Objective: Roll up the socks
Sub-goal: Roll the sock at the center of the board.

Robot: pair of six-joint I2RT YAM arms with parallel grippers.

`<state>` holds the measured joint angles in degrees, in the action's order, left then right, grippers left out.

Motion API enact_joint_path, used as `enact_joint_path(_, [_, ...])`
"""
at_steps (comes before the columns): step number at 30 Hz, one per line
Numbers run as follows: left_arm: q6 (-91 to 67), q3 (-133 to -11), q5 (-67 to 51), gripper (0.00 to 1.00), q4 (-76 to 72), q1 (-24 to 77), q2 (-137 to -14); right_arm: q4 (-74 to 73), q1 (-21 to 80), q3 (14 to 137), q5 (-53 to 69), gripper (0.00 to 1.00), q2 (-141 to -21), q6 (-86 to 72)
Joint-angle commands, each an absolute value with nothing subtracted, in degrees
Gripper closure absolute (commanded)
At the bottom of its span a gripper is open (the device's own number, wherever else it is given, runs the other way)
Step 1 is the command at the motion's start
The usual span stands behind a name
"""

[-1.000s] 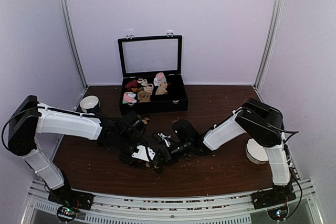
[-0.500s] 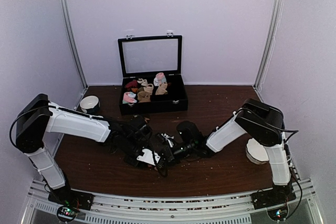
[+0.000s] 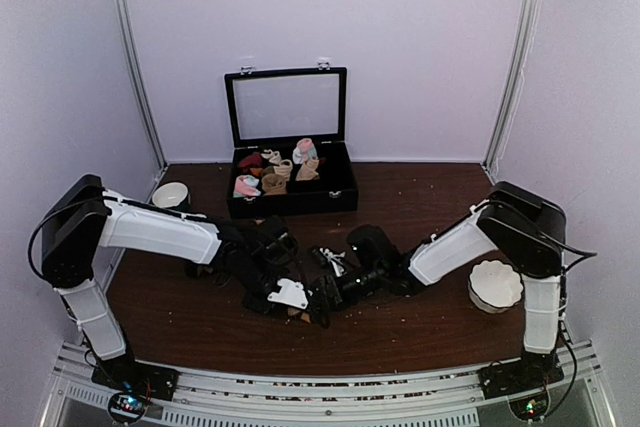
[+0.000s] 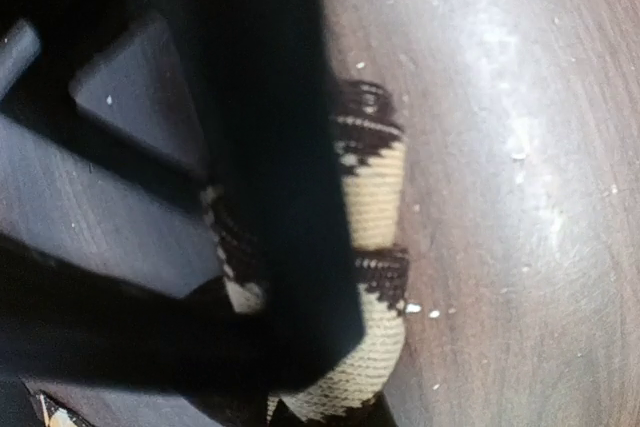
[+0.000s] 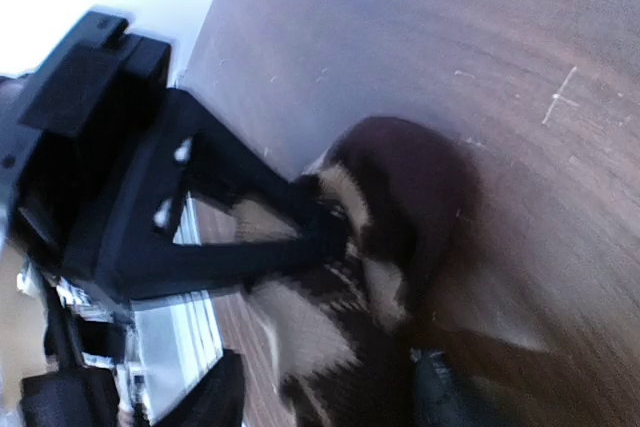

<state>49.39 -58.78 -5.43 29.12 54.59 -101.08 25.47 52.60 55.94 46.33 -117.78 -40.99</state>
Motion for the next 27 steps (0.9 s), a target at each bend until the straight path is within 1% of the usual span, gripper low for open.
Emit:
enact_joint_path(1, [47.2,-61.5,-8.1,1.00,33.2,53.1,-103.3,4.8,51.0,48.3,29.5,0.09,-114.5,-31.5])
enact_joint_path(2, [47.1,-61.9,-8.6,1.00,33.6,52.8,-103.5,4.1,50.7,47.2,27.4,0.01,-112.9,-30.6])
enact_joint_path(3, [47.0,-62.5,-9.4,1.00,34.2,52.4,-103.8,3.7,50.6,46.1,25.7,0.00,-111.2,-30.0])
enact_joint_path(7, [45.7,-66.2,-13.3,1.00,37.7,50.5,-105.9,3.4,50.4,42.4,17.9,0.00,-105.2,-27.8])
enact_joint_path(10, [45.0,-69.1,-18.2,1.00,41.1,48.4,-106.5,4.8,50.9,39.1,9.6,0.00,-98.8,-25.6])
enact_joint_path(14, [44.0,-74.3,-26.2,1.00,48.1,44.9,-106.5,7.0,52.8,33.1,-5.3,0.00,-86.8,-21.8])
enact_joint_path(16, [43.5,-77.2,-31.2,1.00,51.4,43.2,-106.6,8.7,53.6,30.7,-9.0,0.00,-80.0,-19.0])
enact_joint_path(18, [43.4,-79.5,-34.5,1.00,54.0,42.2,-106.7,12.2,53.5,27.9,-14.5,0.00,-74.8,-22.0])
enact_joint_path(19, [43.5,-80.6,-36.1,1.00,55.4,41.9,-106.8,13.1,53.3,27.1,-17.9,0.00,-73.2,-27.9])
enact_joint_path(20, [43.7,-81.7,-37.5,1.00,56.7,41.7,-107.1,12.3,52.3,27.0,-17.9,0.00,-71.4,-31.8])
enact_joint_path(21, [43.7,-82.7,-39.0,1.00,58.1,41.6,-107.3,15.1,51.3,26.2,-11.7,0.00,-70.3,-30.9])
enact_joint_path(22, [43.8,-83.8,-40.3,1.00,59.4,41.6,-107.6,22.8,50.8,24.8,-5.0,0.00,-69.4,-27.3])
enact_joint_path(23, [44.0,-84.6,-41.8,1.00,60.7,41.6,-107.9,25.4,51.5,24.5,-2.0,0.00,-68.2,-24.5])
enact_joint_path(24, [44.0,-85.5,-43.2,1.00,62.0,41.6,-108.3,27.0,53.7,24.6,-2.1,0.00,-67.6,-19.0])
enact_joint_path(27, [45.4,-88.0,-46.8,1.00,66.2,41.6,-109.4,18.9,63.1,30.7,-10.8,0.00,-68.4,-2.2])
